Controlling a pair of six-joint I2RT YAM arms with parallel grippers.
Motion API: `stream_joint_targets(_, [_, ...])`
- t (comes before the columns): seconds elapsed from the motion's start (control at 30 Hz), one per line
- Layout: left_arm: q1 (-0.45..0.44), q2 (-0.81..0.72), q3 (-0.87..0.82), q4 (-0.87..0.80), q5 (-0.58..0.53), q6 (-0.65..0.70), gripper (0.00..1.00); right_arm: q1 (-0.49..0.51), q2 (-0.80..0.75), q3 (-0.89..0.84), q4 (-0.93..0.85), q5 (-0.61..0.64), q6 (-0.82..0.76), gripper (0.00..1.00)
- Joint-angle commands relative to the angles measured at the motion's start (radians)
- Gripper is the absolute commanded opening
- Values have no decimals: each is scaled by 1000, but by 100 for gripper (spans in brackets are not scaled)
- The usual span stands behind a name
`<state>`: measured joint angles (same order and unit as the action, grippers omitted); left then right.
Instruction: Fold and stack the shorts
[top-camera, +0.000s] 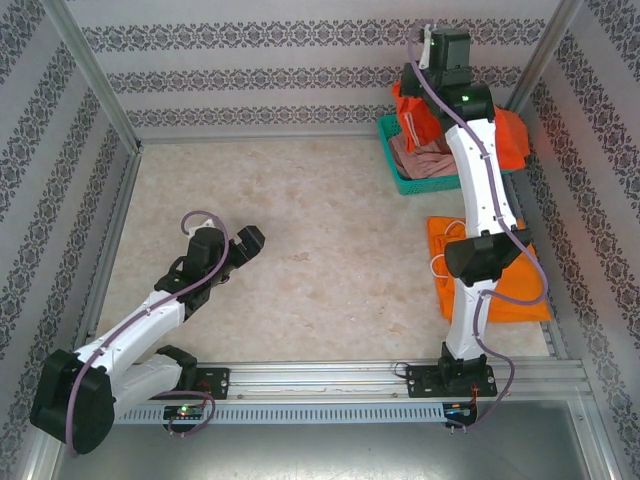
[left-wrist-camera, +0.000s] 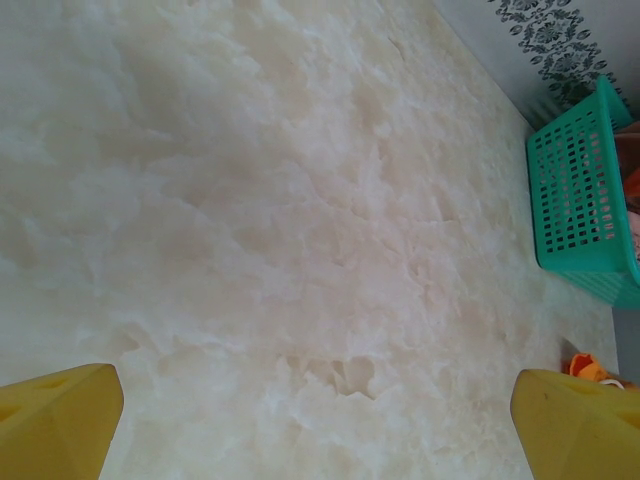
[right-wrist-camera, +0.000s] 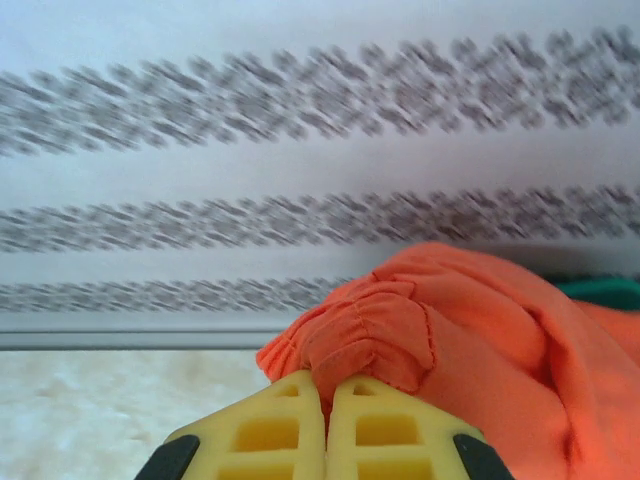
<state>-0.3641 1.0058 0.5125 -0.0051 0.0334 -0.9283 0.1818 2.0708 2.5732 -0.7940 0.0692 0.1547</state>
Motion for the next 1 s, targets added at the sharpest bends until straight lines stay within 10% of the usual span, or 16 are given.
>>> stream_joint_targets(0.0, [14,-26,13,-27,-6,-14,100,45,-43,111,45,-66,17,0])
stream_joint_targets(0.27, [13,-66,35,-55,-33,1,100,175,-62,277,106,-278,94,0])
stream_joint_targets(0.6, [14,-178,52,162,56,-124,100,353,-138,227,31,-218,-23,0])
stream_joint_targets(0.97, [-41,119,-52,700,236,-696,100,360,-520,-759,267,-111,-8,0])
